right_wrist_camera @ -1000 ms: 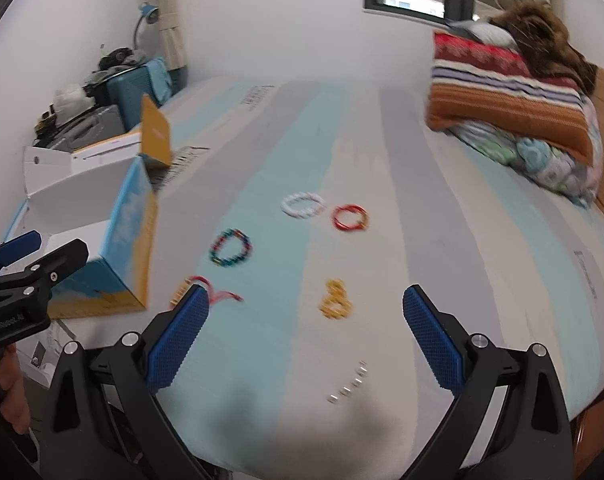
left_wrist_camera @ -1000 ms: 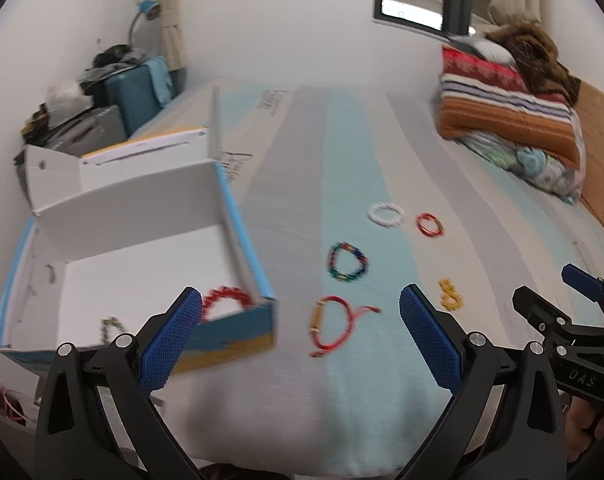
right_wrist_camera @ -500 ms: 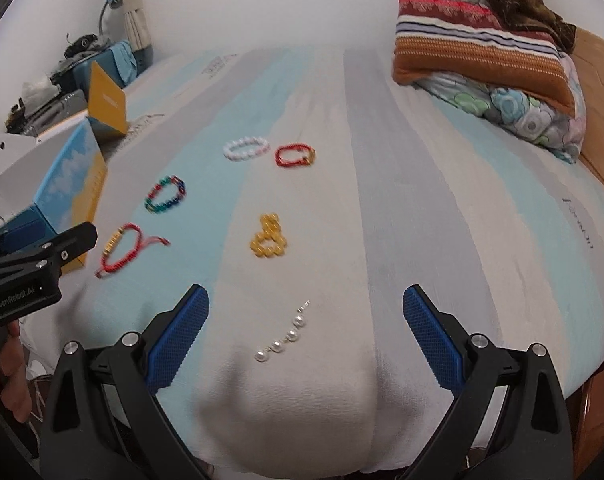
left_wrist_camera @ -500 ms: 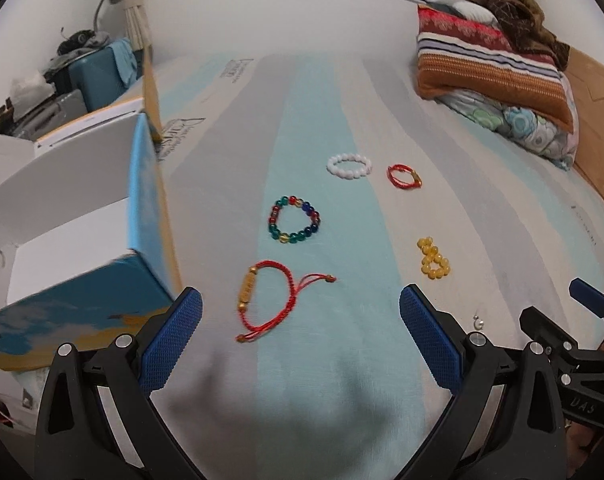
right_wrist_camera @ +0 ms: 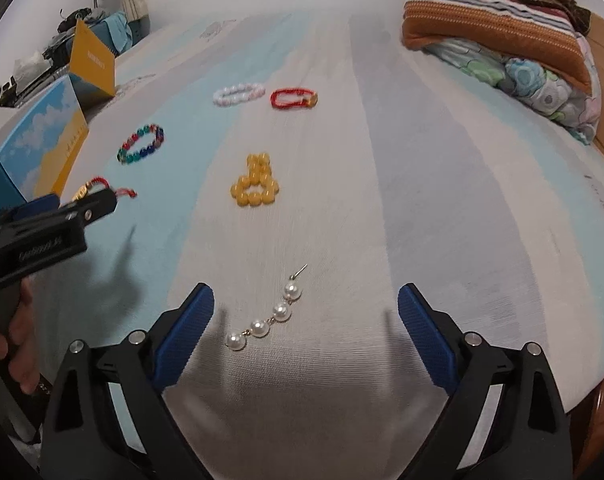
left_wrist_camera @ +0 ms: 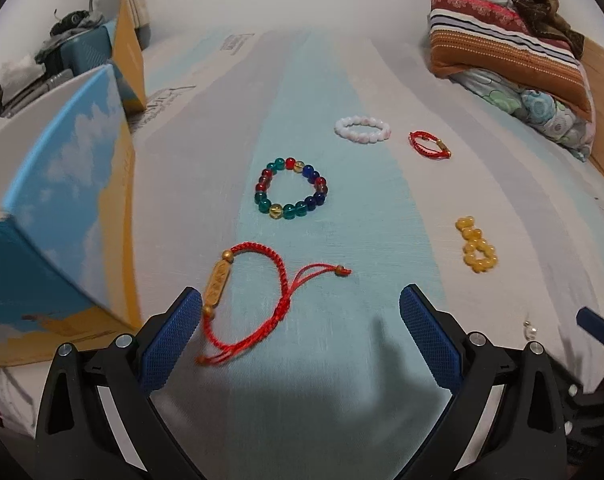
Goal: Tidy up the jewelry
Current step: 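Move both tools back over the remaining jewelry on the bed, then grasp the pearl earring with the right tool while the left grasps the red string bracelet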
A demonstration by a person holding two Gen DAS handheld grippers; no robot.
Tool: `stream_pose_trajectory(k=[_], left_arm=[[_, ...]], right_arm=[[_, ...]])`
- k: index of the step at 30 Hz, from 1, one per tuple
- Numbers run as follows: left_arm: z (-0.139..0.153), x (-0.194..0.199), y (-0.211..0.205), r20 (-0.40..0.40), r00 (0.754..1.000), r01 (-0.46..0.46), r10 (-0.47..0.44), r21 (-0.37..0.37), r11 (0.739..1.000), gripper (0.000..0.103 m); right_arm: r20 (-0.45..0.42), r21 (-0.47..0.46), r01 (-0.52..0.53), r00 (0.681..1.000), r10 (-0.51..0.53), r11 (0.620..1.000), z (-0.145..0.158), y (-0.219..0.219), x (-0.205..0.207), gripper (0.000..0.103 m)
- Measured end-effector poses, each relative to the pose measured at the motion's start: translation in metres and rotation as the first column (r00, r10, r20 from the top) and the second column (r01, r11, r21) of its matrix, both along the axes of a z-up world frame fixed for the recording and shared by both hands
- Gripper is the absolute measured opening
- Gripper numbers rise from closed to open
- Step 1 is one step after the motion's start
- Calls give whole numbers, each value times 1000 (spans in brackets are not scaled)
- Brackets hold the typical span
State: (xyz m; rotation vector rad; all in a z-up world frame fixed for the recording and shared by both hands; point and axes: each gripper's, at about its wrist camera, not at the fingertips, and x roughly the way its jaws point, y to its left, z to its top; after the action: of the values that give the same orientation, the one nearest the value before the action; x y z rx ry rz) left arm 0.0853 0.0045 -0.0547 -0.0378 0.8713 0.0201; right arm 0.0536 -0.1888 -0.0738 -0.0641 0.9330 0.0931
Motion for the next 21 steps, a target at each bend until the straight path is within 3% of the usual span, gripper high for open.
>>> stream_pose_trajectory(k=[4,11,13,14,16,21], left_arm=[[-14,11,-3,-19,1000,-16,17,31,999,97],[-21,18,-7,-18,999,-29,29,46,999,95],[-21,16,-7,-17,999,-27,28,45,999,88],[-22,16,-6,-30,999,-11,12,24,1000,75],[-23,16,-4,-40,999,-13,13,13,1000,70],[-21,12,5,-45,999,-27,27,-1,1000,47]], right_arm=[[-40,-19,-17,999,16,1000,-19,4,3,78],[-29,-4,-43,999,43,999,-23,5,-1,59],[-25,1,-50,998,50,999,-22,5,-2,52],[-24,3,-52,998,52,999,-21,6,-3,48],[-24,10,-56,998,56,998,-21,6,-3,43],[-19,25,-65,998,66,998,-20,6,-6,30]])
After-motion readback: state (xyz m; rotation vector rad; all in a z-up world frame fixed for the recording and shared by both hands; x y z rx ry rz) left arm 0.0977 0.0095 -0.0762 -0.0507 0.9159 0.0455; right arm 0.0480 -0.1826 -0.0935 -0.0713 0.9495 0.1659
